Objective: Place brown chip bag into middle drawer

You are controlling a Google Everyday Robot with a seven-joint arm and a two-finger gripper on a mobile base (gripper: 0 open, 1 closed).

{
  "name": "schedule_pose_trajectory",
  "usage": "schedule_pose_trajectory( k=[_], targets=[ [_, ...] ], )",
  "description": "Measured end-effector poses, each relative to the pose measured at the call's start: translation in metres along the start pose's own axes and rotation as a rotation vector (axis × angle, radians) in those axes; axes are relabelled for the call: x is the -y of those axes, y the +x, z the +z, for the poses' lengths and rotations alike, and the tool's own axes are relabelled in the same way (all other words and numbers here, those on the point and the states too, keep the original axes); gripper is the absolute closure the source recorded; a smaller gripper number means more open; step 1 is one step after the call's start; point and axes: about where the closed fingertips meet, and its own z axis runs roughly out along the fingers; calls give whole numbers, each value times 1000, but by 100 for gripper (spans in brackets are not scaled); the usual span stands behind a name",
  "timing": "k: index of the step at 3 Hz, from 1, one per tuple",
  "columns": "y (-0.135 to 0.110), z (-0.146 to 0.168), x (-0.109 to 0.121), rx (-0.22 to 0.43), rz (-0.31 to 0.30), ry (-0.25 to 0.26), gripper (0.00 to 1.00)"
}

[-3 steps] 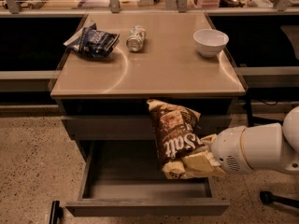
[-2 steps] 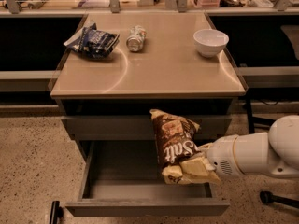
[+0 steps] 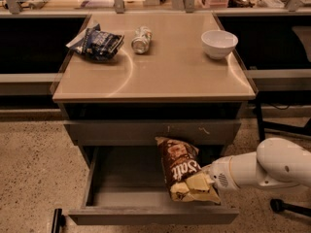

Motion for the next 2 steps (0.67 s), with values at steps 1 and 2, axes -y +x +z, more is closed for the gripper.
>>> schedule_pose_trajectory(
  k=[1,2],
  targets=[
    [10,28,21,-6,40,-12,100],
    [16,52,40,-17,72,-13,100]
  ],
)
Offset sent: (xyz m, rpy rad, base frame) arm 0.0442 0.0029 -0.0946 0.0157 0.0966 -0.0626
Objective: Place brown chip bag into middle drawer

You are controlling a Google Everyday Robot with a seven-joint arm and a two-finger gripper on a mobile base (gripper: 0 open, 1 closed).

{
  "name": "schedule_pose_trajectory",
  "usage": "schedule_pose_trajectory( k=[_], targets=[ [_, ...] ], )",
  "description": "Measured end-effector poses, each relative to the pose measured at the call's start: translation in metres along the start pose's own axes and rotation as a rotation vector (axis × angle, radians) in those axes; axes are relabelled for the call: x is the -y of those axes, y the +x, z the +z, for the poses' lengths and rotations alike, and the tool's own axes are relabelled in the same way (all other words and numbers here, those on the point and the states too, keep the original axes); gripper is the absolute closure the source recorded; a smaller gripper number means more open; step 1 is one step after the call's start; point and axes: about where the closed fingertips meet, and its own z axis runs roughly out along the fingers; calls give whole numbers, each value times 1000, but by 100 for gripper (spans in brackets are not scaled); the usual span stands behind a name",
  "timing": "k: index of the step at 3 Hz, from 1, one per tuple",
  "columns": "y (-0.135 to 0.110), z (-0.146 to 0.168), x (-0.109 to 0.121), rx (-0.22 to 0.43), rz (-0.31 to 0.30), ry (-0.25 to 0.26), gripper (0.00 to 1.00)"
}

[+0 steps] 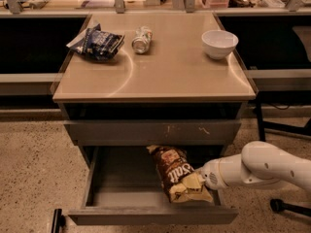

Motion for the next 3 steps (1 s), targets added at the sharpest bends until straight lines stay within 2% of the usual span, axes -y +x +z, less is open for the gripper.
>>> schedule_pose_trajectory(
  k=[1,3],
  targets=[
    [14,17,15,-16,46,3,100],
    [34,38,38,-43,113,45,100]
  ],
)
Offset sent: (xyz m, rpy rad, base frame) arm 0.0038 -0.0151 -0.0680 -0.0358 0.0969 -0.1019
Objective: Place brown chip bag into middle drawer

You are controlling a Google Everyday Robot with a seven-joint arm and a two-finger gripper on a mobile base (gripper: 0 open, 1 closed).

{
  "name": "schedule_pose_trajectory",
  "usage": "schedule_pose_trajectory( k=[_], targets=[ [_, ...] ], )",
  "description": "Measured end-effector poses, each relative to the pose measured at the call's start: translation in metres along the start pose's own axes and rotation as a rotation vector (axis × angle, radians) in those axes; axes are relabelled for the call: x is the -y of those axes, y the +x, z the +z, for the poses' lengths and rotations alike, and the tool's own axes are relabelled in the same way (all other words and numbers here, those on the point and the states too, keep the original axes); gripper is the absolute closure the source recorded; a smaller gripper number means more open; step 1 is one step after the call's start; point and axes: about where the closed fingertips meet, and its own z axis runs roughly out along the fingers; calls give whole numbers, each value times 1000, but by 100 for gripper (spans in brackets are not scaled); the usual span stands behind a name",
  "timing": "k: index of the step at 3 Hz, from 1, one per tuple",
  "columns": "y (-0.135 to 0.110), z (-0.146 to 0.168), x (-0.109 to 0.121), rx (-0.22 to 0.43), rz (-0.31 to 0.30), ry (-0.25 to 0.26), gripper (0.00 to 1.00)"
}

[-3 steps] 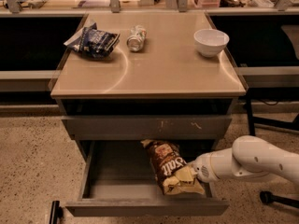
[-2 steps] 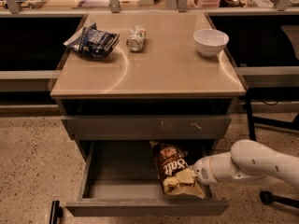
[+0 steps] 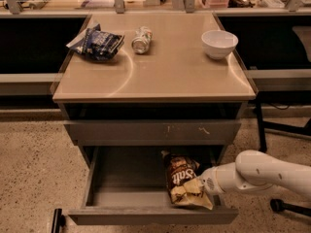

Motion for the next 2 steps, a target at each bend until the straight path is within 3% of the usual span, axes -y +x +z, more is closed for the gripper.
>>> schedule_pose_trajectory(
  k=[2],
  targets=[
    [-3,21,16,-29,16,28,100]
  ],
)
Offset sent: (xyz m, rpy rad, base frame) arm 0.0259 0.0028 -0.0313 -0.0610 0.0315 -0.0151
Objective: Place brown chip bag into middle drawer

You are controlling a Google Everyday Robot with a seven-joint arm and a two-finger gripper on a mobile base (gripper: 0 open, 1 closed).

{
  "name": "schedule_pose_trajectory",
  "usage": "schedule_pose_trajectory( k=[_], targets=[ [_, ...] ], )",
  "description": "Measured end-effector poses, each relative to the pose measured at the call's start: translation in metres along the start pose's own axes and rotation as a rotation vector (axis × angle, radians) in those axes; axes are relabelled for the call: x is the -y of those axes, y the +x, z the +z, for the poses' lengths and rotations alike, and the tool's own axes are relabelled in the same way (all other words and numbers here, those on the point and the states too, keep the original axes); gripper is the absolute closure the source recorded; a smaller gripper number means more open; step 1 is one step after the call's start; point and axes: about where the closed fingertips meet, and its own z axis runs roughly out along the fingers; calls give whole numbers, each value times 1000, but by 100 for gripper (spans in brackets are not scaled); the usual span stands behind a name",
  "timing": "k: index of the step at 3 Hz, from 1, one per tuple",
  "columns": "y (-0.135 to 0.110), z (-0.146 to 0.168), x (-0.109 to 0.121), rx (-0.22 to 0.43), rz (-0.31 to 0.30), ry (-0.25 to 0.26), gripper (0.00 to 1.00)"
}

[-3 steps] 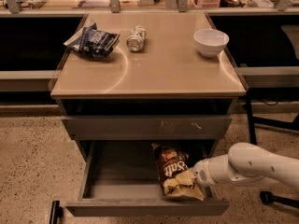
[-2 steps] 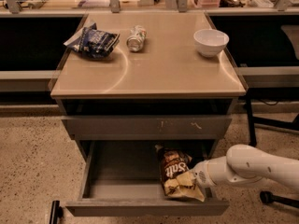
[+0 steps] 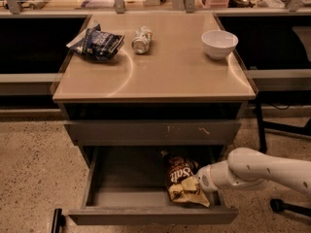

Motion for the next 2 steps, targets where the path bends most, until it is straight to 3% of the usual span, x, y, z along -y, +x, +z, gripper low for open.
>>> schedule_pose_trajectory(
  k=[2],
  targets=[
    [0,0,0,-1,0,0,58]
  ],
)
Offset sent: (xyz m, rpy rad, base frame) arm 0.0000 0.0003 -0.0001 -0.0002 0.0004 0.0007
